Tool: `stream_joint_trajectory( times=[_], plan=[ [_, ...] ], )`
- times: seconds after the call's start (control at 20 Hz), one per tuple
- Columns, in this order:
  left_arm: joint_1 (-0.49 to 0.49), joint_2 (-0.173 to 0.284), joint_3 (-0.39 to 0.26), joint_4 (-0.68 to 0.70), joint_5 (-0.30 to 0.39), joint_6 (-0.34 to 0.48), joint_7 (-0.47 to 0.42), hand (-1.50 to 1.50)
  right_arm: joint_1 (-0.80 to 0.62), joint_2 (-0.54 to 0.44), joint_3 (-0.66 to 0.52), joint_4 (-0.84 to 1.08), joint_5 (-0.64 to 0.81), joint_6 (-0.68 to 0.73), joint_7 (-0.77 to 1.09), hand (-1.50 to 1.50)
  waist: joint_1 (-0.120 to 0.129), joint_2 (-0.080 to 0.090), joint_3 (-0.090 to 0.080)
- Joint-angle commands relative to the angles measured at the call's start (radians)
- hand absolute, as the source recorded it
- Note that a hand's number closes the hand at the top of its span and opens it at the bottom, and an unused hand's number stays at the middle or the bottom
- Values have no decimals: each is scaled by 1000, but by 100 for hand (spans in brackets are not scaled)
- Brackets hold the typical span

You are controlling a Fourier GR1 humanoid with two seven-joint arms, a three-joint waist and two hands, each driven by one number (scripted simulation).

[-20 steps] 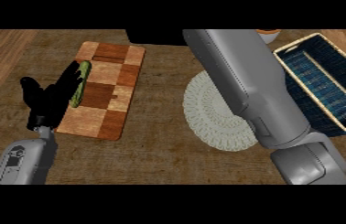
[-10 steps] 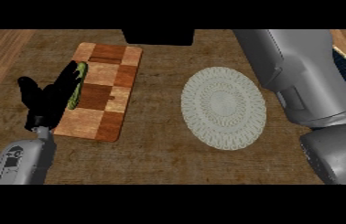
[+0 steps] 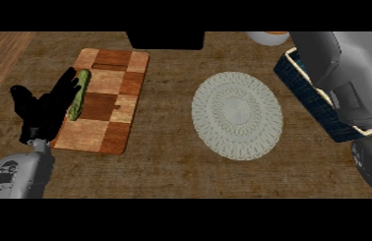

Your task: Pick the lemon from the placemat and place it in the basket

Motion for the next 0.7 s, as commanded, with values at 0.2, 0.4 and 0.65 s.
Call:
stream_joint_trajectory(
  times=[0.2, 0.4, 0.65],
  plan=[
    [19, -7, 4, -52, 4, 13, 44, 0, 121, -59, -48, -59, -24, -16, 25, 150, -17, -8, 1],
    [61, 6, 20, -63, 18, -13, 24, 0, 184, -91, -96, -100, -73, -73, -56, 150, -13, -6, 1],
    [22, -12, 5, -35, 7, -7, 35, 0, 316, -73, -106, -182, -87, -117, -84, 150, -23, -7, 1]
  ],
)
